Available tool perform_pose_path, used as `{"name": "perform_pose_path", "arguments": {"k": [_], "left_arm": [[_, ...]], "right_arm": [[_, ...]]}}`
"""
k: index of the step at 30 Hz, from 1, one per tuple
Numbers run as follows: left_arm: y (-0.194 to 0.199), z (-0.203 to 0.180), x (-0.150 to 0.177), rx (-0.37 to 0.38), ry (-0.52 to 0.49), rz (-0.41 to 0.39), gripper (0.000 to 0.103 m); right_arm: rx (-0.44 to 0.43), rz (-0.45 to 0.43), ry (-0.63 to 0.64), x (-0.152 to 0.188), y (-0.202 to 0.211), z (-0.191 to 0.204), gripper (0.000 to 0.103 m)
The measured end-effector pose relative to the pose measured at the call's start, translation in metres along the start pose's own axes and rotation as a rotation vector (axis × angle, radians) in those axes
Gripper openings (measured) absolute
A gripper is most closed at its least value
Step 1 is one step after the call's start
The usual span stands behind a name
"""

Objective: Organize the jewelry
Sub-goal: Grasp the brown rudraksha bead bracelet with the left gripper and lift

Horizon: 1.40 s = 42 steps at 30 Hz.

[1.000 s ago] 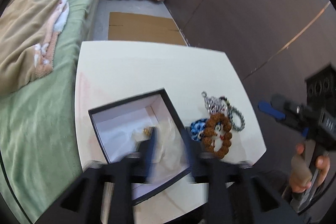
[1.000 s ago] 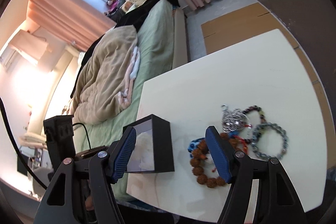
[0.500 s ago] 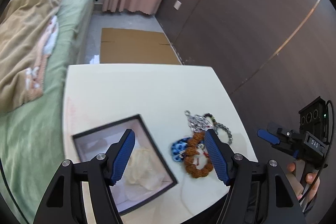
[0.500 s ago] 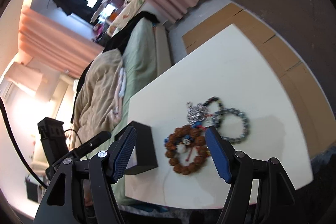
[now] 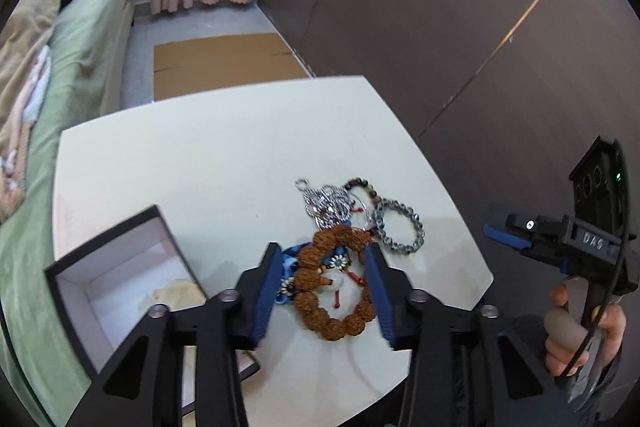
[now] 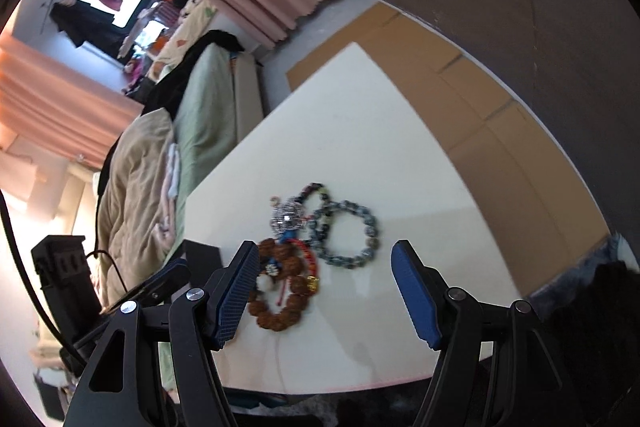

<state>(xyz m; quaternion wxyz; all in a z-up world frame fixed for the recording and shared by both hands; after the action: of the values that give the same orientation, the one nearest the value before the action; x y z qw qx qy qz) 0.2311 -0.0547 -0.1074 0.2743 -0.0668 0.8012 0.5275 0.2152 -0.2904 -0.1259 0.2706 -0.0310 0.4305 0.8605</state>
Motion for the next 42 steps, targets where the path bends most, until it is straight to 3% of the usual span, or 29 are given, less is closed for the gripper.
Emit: {"name": "perform_pose_path", "arguments": {"k": [10, 16, 20, 24, 29, 38, 41, 42], "left_arm": [[-0.045, -0.011, 0.004, -0.074, -0.049, 0.119, 0.029], [-0.059, -0.009, 0.008, -0.153, -0.077, 0.149, 0.029], [-0.063, -0.005, 0.007, -0.162, -0.073, 0.151, 0.02], [-0.054, -0.005, 0.003, -0.101, -0.051, 0.122, 0.018], [-0.023, -0.015, -0.005, -0.012, -0.056, 0.043, 0.018], [0.022, -0.016, -0.01, 0.047, -0.039, -0.045, 0.018], [0.036, -0.009, -0.01, 0.046, -0.024, -0.069, 0.018], [0.041, -0.007, -0.01, 0.045, -0.018, -0.078, 0.018]], "right_arm": [[0.027, 0.028, -0.039, -0.002, -0.005, -0.019, 0.069], [0.058, 0.062, -0.023, 0.0, -0.018, -0.018, 0.069], [0.077, 0.075, -0.021, -0.001, -0.027, -0.017, 0.069], [0.114, 0.08, -0.004, -0.002, -0.039, -0.016, 0.069], [0.228, 0.063, 0.07, -0.004, -0.055, -0.01, 0.066], [0.428, 0.02, 0.249, 0.002, -0.074, 0.01, 0.047], [0.523, 0.006, 0.318, 0.006, -0.076, 0.015, 0.034], [0.549, 0.002, 0.338, 0.008, -0.077, 0.016, 0.022]]}}
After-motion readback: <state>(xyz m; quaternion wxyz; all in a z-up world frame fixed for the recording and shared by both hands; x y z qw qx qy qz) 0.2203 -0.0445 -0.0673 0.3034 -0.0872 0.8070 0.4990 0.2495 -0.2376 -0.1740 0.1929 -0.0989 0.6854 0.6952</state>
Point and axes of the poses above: each gripper's, at about its wrist camera, not at the fingertips, and y roughly against the way its jaws point, z to its left, x to its underside, the point moved 3 cm from there along -y, roughly the way its jaws point, and after that the axes turned 5 degrees about -y, right-handed, at the moved point
